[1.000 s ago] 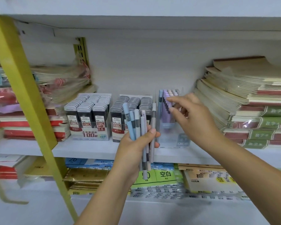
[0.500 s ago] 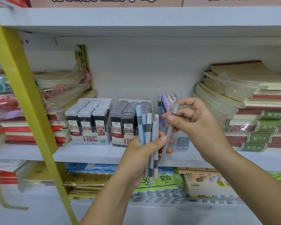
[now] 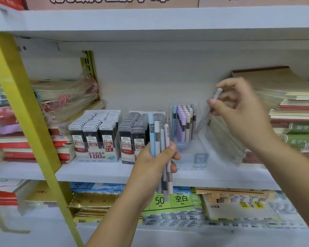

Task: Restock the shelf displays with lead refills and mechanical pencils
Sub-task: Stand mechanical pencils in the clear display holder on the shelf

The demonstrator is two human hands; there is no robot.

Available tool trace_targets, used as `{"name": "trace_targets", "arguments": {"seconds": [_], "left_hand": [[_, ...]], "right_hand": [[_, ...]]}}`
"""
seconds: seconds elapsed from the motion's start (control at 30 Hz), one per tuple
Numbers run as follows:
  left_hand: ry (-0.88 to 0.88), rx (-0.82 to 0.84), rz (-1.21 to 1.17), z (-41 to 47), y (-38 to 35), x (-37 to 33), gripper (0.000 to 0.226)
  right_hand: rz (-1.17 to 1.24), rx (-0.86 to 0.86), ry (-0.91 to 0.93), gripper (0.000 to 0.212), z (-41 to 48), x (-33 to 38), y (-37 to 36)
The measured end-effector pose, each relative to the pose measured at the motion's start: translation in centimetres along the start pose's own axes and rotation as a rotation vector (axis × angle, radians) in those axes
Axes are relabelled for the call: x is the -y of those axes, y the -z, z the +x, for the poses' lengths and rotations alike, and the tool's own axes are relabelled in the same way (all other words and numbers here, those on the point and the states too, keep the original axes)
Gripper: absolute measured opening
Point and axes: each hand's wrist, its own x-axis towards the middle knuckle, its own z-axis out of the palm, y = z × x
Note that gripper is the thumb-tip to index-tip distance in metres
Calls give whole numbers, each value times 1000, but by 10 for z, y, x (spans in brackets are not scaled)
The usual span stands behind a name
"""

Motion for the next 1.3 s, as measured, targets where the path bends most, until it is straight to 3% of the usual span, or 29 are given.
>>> {"name": "trace_targets", "arguments": {"seconds": [0.13,0.6,0.7,0.8,0.9,1.0,1.07,1.2,1.3], "left_hand": [[5,-9,-26,2,-3,3,12],[40,-58,-36,5,0,4,27],[59,-35,-59,4,0,1,35],[79,-9,-110,2,-1,-3,40],[73,34,-118,1,-3,-5,40],[64,90,-113,2,-9,-7,38],[61,117,-117,2,-11,-7,38],[93,111,-190,0,-11,-6,38],[64,10,-129,-1,-7,-3,23]], "right_hand": [[-114,117,-32,36,-3,-21,-17],[-319,142,50,31,2,-35,-20],[-518,114,69,15,3,-40,-24],[-664,92,62,28,-3,-33,-25],[-460,44,96,23,-23,-12,-27],[-64,294,-175,12,-39,7,-37],[76,383,-314,9,-43,11,-40],[364,263,-397,13,-43,13,-32],[478,272,-425,17,-43,17,-20]]}}
